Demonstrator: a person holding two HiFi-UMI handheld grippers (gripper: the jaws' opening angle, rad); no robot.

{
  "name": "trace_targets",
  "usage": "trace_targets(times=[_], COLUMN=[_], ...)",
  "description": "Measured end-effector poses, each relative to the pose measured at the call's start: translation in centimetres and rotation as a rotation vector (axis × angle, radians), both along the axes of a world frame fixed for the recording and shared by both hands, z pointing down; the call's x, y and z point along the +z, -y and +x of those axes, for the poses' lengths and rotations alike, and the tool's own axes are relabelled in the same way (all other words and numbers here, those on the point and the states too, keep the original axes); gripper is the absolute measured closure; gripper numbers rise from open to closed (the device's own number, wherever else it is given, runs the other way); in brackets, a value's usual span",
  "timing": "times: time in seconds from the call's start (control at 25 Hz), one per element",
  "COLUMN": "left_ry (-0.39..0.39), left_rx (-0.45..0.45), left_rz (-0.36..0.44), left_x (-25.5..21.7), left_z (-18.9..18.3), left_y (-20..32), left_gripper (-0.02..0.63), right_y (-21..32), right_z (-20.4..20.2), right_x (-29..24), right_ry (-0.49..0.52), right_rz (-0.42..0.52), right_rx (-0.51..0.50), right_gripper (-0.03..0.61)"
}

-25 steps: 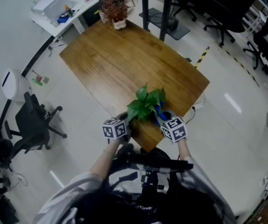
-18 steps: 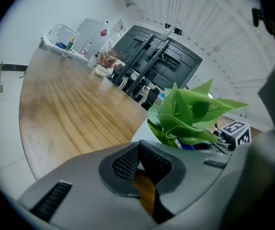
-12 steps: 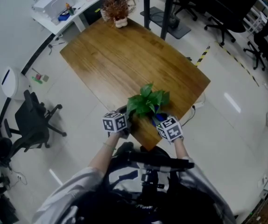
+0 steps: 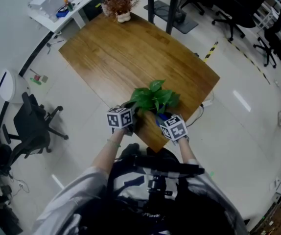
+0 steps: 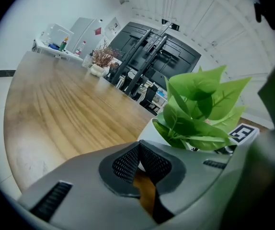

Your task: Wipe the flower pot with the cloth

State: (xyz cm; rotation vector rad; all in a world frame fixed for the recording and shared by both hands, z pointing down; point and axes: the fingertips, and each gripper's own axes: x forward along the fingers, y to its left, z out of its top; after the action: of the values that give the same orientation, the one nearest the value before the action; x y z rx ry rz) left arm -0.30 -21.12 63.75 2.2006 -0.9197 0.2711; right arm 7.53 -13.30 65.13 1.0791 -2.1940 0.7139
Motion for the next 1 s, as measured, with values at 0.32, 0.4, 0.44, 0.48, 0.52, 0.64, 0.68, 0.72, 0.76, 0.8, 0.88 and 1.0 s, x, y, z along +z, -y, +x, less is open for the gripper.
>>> trace_targets(times=[0.32,0.4,0.44,0.48,0.52,0.64,0.68,0.72,0.76,0.8,0.88,1.0], left_ry=[-0.031,-0.049,-0.056,-0.061,-0.067,-0.082,-0.084,-0.086,-0.086,-0.085,-0.080,-0.064], left_rx=[0.032,0.047,0.052,0.055,0.056,0.058,0.061,0.063,0.065,0.066,0.068,0.066], left_rz=[-0.015,-0.011,-0.008,-0.007,-0.006,-0.005,-0.004,-0.004,-0.004,-0.005,-0.007,-0.009], left_x=[0.5,0.2,0.1,-0.1,-0.2,-0.4,-0.4,-0.4,-0.4,-0.4,-0.4,-0.4], left_z=[0.2,0.8,1.1,1.2,1.4,1.8,2.0,2.1,2.1,2.2,2.1,1.8], left_y=[-3.7,-4.4,-4.5,-4.6,-4.7,-5.0,-5.1,-5.1,-5.1,-5.0,-4.8,-4.4], left_gripper=[0.606,0.606,0.606,0.606,0.606,0.606,0.606,0.606,0.606,0.606,0.606,0.606], right_y=[-1.8,-2.1,-2.0,-1.7,-1.4,0.0,0.4,0.8,1.2,1.5,1.7,1.0], right_z=[1.0,2.0,2.6,3.1,3.6,4.6,4.6,4.5,4.2,3.8,3.0,1.7], right_x=[-0.1,-0.5,-0.8,-1.0,-1.3,-2.4,-2.8,-3.2,-3.4,-3.5,-3.5,-3.0], right_ry=[0.001,-0.008,-0.011,-0.013,-0.014,0.000,0.010,0.020,0.028,0.034,0.036,0.026], right_rz=[-0.007,-0.004,0.002,0.011,0.022,0.065,0.081,0.095,0.104,0.107,0.102,0.077], right_rx=[0.032,0.042,0.052,0.065,0.078,0.104,0.105,0.103,0.097,0.088,0.065,0.029], right_gripper=[0.514,0.514,0.515,0.515,0.515,0.515,0.515,0.515,0.514,0.515,0.514,0.514])
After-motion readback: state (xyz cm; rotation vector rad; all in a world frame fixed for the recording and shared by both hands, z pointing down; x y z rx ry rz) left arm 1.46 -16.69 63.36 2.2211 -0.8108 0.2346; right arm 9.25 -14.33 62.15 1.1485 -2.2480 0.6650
